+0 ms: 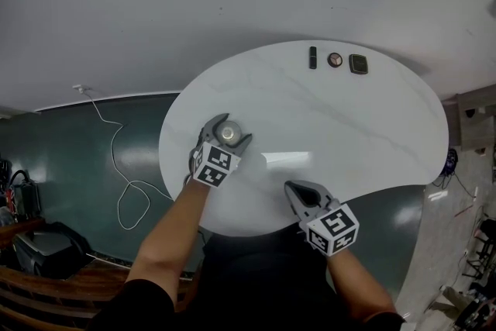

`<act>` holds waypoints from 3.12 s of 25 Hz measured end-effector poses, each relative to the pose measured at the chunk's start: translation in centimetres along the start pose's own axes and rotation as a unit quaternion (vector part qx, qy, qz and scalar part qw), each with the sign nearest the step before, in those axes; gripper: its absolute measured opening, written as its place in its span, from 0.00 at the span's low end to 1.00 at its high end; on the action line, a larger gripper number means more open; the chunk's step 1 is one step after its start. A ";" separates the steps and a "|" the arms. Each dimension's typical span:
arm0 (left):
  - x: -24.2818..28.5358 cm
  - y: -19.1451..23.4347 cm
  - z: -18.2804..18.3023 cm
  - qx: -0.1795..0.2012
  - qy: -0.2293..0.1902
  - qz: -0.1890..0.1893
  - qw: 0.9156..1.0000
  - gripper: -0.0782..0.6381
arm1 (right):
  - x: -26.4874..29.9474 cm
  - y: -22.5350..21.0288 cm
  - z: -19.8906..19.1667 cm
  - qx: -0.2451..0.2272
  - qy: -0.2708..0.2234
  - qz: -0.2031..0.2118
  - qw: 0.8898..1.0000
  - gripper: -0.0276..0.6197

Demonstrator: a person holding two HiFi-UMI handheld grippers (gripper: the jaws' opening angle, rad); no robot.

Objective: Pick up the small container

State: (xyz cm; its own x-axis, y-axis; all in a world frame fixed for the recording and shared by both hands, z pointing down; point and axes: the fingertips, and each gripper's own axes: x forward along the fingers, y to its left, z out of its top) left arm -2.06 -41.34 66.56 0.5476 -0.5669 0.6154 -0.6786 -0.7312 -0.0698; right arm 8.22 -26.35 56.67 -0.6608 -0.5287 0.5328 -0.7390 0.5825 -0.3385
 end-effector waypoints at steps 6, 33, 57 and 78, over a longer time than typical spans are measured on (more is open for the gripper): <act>0.3 0.1 0.4 -0.003 -0.009 0.004 1.000 0.59 | -0.8 -0.9 -0.3 0.008 -0.005 -0.017 1.000 0.04; -8.9 -1.9 0.9 -0.004 0.026 -0.023 0.999 0.59 | -2.6 2.1 1.1 -0.013 -0.050 -0.045 0.998 0.04; -25.4 -5.3 7.0 0.025 -0.036 -0.046 0.998 0.59 | -4.3 9.9 6.9 -0.058 -0.141 -0.033 0.988 0.04; -29.8 -7.6 7.8 0.062 -0.048 -0.071 0.994 0.59 | -4.8 12.4 6.6 -0.071 -0.144 -0.041 0.986 0.04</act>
State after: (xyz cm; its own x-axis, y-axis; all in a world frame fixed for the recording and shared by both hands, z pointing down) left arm -9.39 -21.80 42.64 0.6814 -0.4838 0.5492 -0.5284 -0.8444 -0.0882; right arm 1.41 -20.63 44.82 -0.6243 -0.7194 0.3047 -0.7794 0.6000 -0.1803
